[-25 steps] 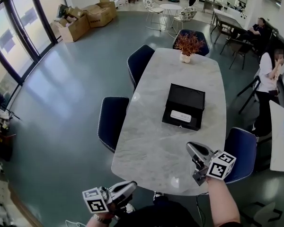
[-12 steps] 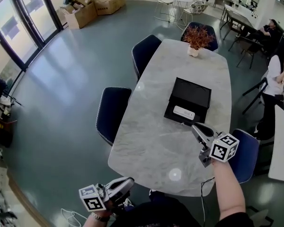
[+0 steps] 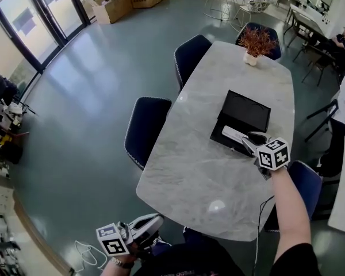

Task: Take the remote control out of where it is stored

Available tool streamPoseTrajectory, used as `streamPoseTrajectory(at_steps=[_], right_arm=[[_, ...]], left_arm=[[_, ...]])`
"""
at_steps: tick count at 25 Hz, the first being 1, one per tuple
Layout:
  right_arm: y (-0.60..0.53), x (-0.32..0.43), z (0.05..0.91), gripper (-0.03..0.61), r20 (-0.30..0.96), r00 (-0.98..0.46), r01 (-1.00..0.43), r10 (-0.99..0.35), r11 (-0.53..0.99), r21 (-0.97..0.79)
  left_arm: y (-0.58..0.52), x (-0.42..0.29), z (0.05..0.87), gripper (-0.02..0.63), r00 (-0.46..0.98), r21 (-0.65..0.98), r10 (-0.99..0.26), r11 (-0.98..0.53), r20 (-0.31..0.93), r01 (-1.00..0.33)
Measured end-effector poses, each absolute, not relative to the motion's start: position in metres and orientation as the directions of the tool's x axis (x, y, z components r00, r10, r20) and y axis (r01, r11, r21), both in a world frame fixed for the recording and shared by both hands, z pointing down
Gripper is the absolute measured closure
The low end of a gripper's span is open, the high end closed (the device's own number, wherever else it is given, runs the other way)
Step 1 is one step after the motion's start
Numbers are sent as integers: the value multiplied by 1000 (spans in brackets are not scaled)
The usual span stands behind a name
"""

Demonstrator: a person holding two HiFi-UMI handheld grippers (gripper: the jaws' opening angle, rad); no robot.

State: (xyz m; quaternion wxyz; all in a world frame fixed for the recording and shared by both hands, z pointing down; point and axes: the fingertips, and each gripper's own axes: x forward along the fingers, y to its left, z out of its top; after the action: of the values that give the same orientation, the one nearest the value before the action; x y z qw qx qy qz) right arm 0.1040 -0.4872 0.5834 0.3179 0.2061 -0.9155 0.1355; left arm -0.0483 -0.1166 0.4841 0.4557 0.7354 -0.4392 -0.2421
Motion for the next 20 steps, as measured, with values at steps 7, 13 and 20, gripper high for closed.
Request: streamPoseTrajectory(at_steps=[7,13,20], right_arm=[[-514,102,648,422,849,-478,-254,-226,961,113],[-531,111,684,408,913,-364,-182,-185,975,125],[-530,101,700,373,948,-292,-95,-122,991,98]], left_arm=[[-114,-50,490,606,471,888,-880,-164,66,-430],[-112,-42,501,606,446,899,-891,-122,88,-421],[-107,-51,513,606,413,911,-906,-90,93,-402]])
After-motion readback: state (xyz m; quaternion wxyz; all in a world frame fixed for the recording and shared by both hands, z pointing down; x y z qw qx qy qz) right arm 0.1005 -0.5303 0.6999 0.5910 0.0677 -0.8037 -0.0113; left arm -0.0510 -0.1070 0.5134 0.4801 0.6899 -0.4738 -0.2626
